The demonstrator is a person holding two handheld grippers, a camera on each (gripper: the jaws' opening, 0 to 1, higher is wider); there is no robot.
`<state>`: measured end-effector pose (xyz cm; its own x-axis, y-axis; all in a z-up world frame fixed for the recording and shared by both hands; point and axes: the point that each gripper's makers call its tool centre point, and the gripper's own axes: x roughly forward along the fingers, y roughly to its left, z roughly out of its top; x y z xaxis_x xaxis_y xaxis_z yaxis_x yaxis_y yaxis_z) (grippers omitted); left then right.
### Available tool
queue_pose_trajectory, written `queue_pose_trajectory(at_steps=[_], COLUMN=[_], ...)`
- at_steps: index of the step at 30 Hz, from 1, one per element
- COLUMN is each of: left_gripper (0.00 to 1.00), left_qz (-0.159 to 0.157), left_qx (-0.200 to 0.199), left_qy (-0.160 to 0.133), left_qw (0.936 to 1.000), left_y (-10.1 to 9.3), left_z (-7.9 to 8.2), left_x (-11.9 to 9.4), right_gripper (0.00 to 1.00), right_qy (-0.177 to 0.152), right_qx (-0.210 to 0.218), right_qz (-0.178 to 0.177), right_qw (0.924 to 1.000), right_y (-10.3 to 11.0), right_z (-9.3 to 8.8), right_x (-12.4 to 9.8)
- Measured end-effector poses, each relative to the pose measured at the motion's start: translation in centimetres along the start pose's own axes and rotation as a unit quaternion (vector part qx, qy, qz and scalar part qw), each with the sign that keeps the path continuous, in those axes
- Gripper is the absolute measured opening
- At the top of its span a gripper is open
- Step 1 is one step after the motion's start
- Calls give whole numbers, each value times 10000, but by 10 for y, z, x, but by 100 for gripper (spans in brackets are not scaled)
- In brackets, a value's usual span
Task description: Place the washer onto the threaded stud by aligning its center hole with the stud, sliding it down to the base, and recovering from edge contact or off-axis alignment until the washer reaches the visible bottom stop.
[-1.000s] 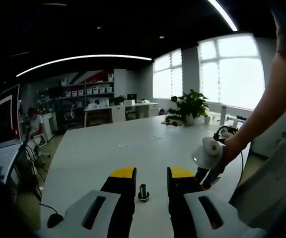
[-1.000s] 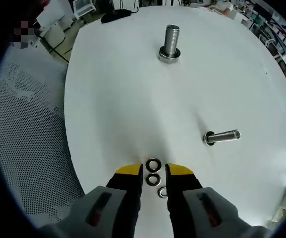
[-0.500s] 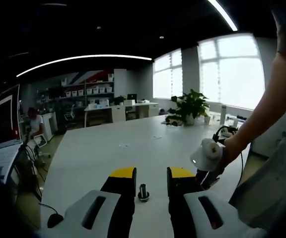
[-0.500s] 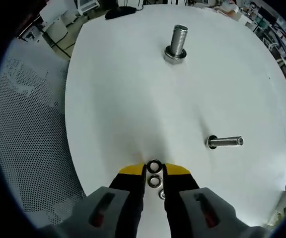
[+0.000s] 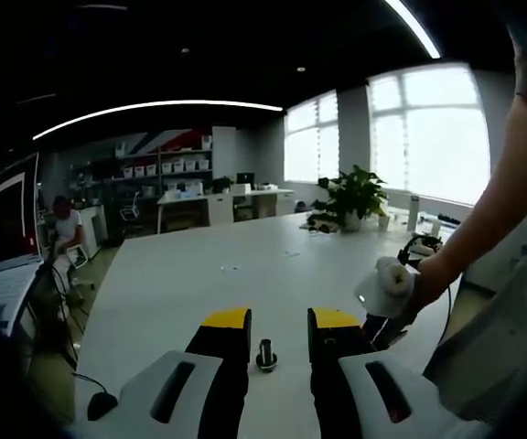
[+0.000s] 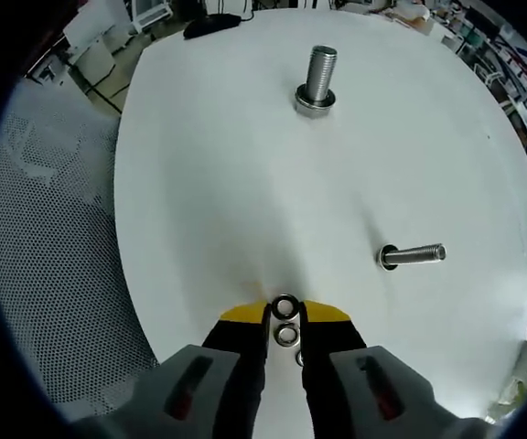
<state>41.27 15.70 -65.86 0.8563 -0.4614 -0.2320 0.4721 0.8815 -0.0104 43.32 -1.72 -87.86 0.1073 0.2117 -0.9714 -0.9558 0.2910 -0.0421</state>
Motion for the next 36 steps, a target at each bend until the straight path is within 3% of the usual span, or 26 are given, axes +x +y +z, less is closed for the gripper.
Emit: queue_pose_trajectory(at_steps=[14, 18, 27, 36], left_gripper=[23, 23, 22, 22], left_qz=[14, 11, 24, 14], left_qx=[20, 45, 24, 29], left_qy=[-30, -26, -17, -17], left_qw=[10000, 10000, 10000, 10000], left_y=[1, 0, 1, 0], left_z=[2, 2, 2, 2], left_x=[0, -1, 0, 0], right_gripper=[14, 14, 14, 14], right_qy=[112, 95, -325, -378], right_qx=[-95, 110, 352, 306], right_qz=[-69, -70, -185, -255], right_qw=[9999, 9999, 9987, 9985], right_y=[-1, -2, -13, -18], right_z=[0, -2, 4, 7], right_x=[0, -2, -17, -28])
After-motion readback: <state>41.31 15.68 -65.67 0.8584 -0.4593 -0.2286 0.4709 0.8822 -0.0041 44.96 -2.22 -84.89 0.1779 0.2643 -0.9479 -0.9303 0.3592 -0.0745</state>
